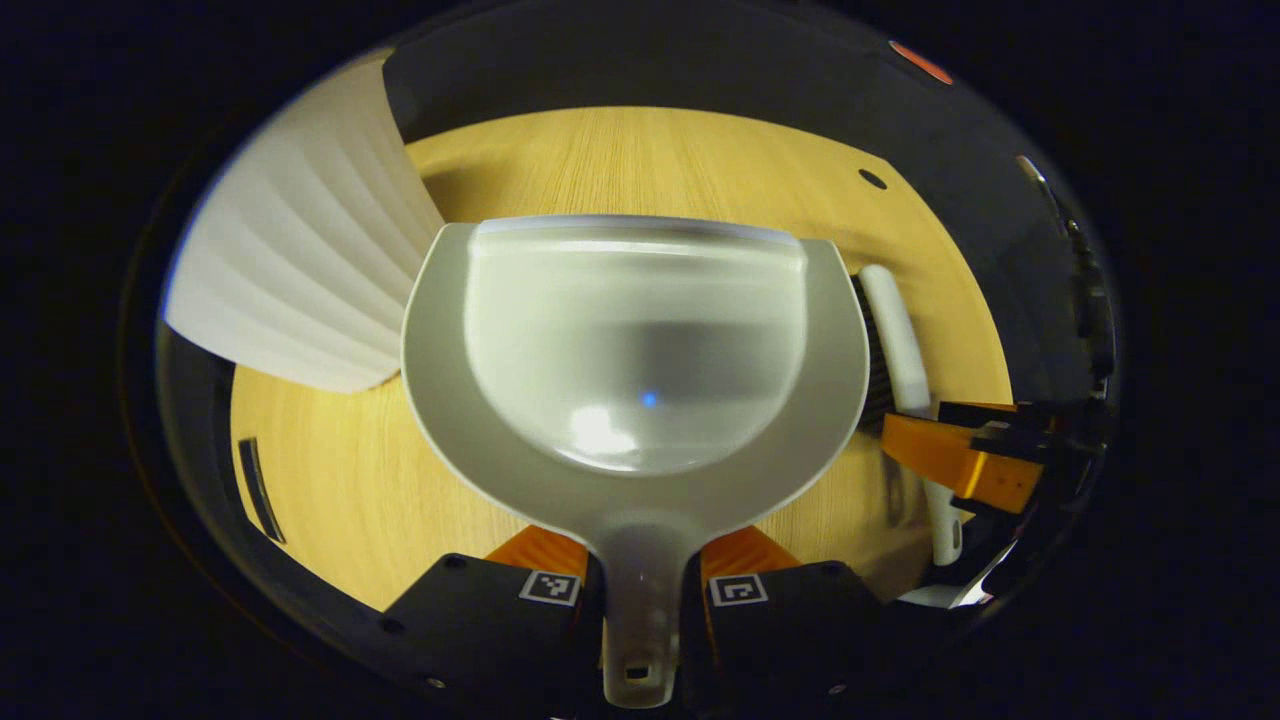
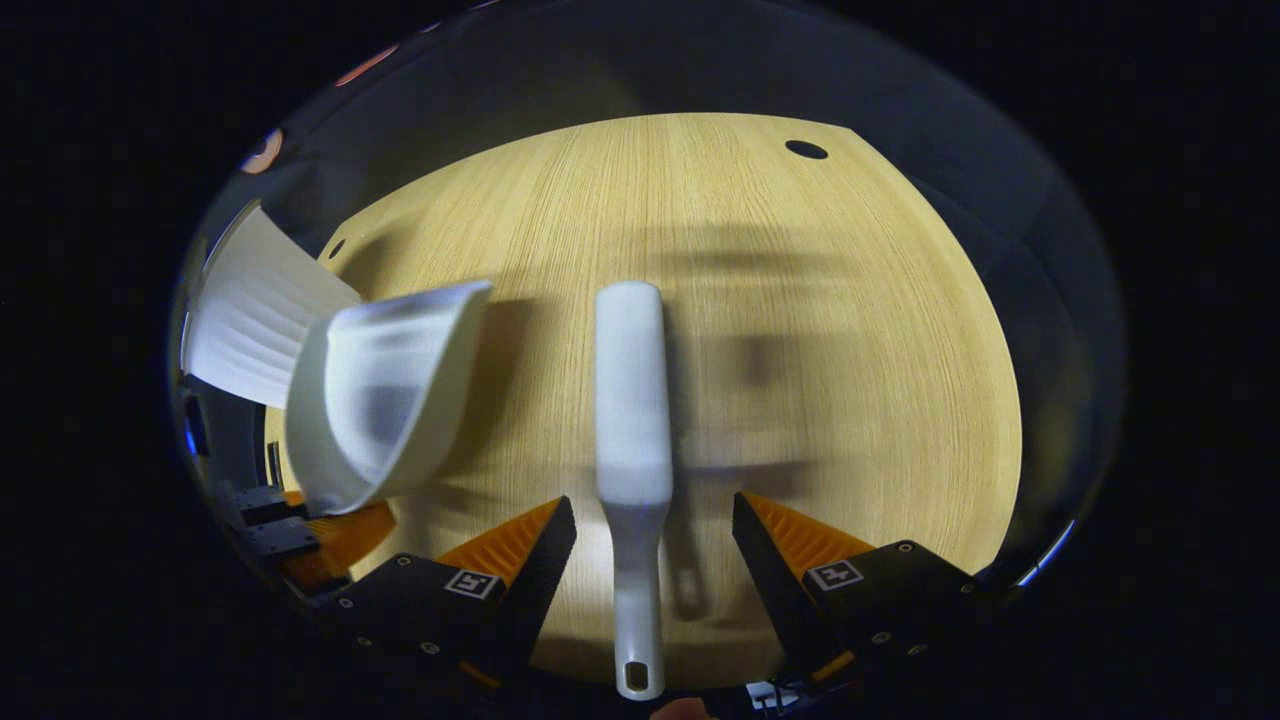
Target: Pick up the small broom and dustpan from the desktop, sweep the trash into the dustpan with the broom, and then empty the trash into the garbage bin.
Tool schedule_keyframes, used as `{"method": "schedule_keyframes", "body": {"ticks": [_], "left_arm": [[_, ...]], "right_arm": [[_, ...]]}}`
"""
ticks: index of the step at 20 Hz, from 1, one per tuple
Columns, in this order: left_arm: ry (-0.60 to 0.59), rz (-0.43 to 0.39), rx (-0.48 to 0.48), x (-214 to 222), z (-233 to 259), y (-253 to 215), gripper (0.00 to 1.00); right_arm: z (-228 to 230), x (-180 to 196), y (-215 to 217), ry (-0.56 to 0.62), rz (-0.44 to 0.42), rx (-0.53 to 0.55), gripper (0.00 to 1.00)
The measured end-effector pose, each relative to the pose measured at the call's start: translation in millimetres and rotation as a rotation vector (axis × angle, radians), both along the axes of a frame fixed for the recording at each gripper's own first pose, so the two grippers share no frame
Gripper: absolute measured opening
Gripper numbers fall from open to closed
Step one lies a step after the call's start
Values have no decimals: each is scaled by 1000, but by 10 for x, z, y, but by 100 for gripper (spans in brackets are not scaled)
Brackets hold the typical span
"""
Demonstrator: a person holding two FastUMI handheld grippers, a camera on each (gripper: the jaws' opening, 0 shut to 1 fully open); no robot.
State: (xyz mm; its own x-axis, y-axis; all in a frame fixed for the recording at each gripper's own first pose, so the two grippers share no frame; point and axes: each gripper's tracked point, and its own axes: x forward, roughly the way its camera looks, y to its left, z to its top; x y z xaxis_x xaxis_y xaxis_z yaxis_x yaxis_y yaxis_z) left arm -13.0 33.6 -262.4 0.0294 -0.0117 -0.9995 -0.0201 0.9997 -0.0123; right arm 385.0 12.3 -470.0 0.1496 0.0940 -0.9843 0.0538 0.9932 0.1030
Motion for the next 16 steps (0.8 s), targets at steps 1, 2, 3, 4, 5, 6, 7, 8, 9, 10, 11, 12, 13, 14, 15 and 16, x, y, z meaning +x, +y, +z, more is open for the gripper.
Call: {"method": "schedule_keyframes", "body": {"ticks": [1, 2, 3, 4, 5, 6, 7, 8, 9, 10, 11, 12, 13, 14, 15, 16], "left_arm": [[14, 0, -5, -24, -5, 11, 33], [23, -5, -4, 10, -63, 37, 33], [33, -6, -3, 82, -50, -13, 33], [45, -5, 2, 79, -62, 22, 33], [58, -3, 12, 71, -75, 12, 33], [68, 0, 26, 75, -82, 21, 33], [77, -1, 28, 71, -91, 1, 33], [83, 1, 17, 70, -94, -14, 33], [88, 3, 9, 58, -84, 18, 33], [98, -6, 12, 63, -72, 38, 33], [91, -6, 14, 86, -59, 69, 34], [94, -6, 15, 78, -46, 53, 34], [97, -7, 16, 66, -42, 49, 36], [91, -10, 24, 72, -44, 67, 37], [86, -21, 33, 78, 9, 91, 42], [78, -27, 38, 89, 59, 100, 47]], "right_arm": [[-9, -18, -1, 4, 4, -5, 96], [-14, -29, -7, 9, 7, -10, 96], [-1, -33, -23, 13, 7, -17, 96], [-2, -27, -25, 15, 3, -22, 96], [-13, -34, -33, 17, -1, -23, 96], [-6, -38, -46, 19, -5, -24, 96], [0, -41, -55, 20, -6, -24, 96], [7, -35, -55, 22, -7, -28, 96], [12, -35, -43, 24, -6, -26, 96], [16, -43, -26, 25, -7, -26, 96], [12, -34, -15, 21, -9, -23, 96], [11, -46, -4, 20, -10, -19, 96], [16, -45, 3, 19, -11, -16, 96], [16, -52, -3, 17, -9, -15, 96], [20, -57, -16, 16, -9, -17, 96], [38, -65, -5, 16, -10, -12, 96]]}}
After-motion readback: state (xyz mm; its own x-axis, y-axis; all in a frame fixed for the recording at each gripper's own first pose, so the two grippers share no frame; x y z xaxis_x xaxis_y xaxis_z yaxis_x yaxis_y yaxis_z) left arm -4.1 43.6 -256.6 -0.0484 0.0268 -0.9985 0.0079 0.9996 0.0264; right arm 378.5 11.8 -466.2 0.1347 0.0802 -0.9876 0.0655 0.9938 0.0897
